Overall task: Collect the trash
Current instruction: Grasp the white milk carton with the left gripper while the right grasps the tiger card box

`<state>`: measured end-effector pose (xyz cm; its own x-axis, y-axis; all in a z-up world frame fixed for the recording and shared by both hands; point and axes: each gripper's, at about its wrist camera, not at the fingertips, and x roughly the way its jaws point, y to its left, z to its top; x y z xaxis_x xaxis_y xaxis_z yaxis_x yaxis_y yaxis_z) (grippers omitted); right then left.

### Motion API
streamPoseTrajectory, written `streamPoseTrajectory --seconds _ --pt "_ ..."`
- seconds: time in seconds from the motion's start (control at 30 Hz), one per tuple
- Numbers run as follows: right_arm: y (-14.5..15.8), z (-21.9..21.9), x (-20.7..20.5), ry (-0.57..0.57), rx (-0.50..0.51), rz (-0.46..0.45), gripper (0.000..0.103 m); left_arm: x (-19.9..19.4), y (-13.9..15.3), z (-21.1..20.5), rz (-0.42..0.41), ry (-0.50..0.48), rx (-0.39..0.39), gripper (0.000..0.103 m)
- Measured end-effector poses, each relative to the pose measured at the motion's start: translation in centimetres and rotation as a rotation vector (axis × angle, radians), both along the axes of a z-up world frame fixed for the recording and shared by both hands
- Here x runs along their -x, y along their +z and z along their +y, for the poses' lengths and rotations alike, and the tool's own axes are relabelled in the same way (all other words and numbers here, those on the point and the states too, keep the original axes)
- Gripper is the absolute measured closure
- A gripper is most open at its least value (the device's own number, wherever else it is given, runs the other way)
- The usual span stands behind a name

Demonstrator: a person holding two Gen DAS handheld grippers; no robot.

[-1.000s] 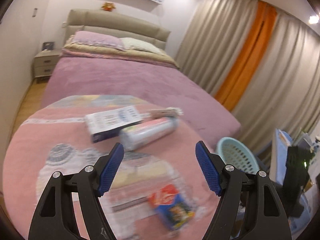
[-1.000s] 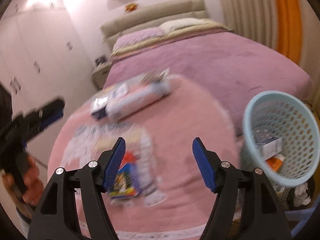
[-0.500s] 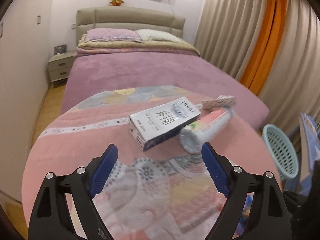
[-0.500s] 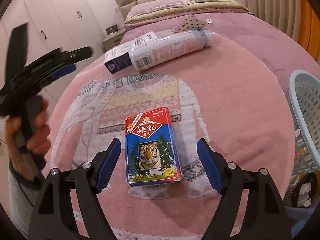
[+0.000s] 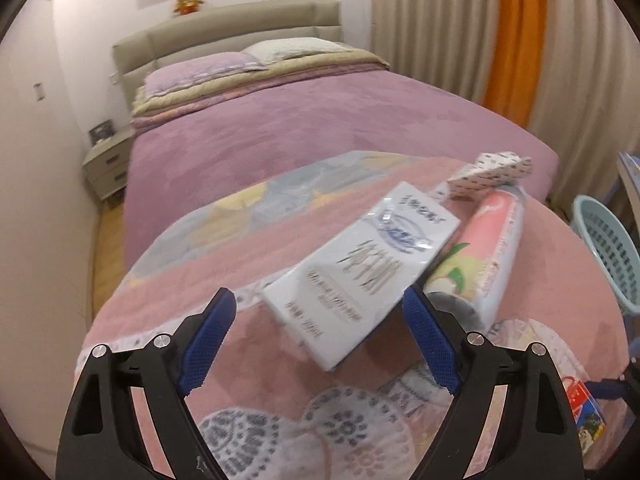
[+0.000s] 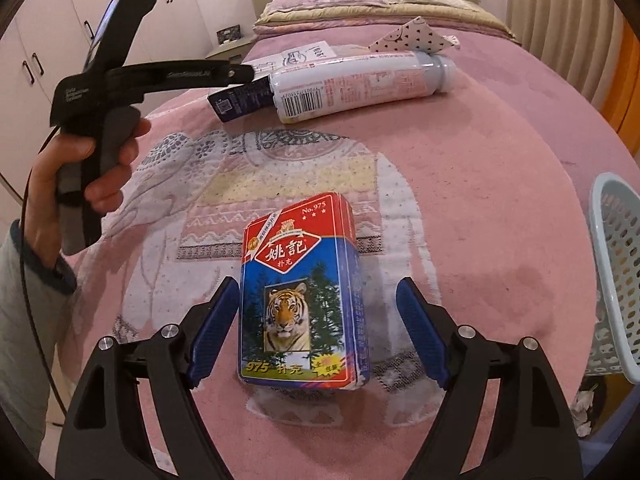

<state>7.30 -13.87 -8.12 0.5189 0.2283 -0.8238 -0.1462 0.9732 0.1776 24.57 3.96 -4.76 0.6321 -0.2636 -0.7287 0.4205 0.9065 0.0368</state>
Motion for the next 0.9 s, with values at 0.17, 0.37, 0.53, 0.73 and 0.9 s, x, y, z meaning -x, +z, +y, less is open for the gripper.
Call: streamPoseTrajectory --seconds 0.17,0.37,0.53,0.73,0.9 --pt "-0.1 0.2 -0.3 0.015 -0.001 0.012 0.026 0.2 -1.0 -1.9 -0.008 -0.068 -0.134 0.019" --pt "-0.2 0.5 -0.7 0.023 0.002 0.006 0.026 -0.6 -1.2 -2.2 0.007 -0.08 -0.149 0.019" --pt "-0.2 0.8 -0.8 0.026 0.017 0.004 0.026 -1.2 -1.4 -3.3 0.0 -0.097 -0.168 0.02" --pt "-0.2 0.6 -0.5 0.022 0.008 0.007 0.027 -1.5 -1.5 -2.3 0.043 -0.063 -0.069 0.026" --pt "0.0 0.5 0.0 0.017 0.037 -0.003 0.045 -0.3 -0.8 -0.5 0.069 0.01 0.016 0.042"
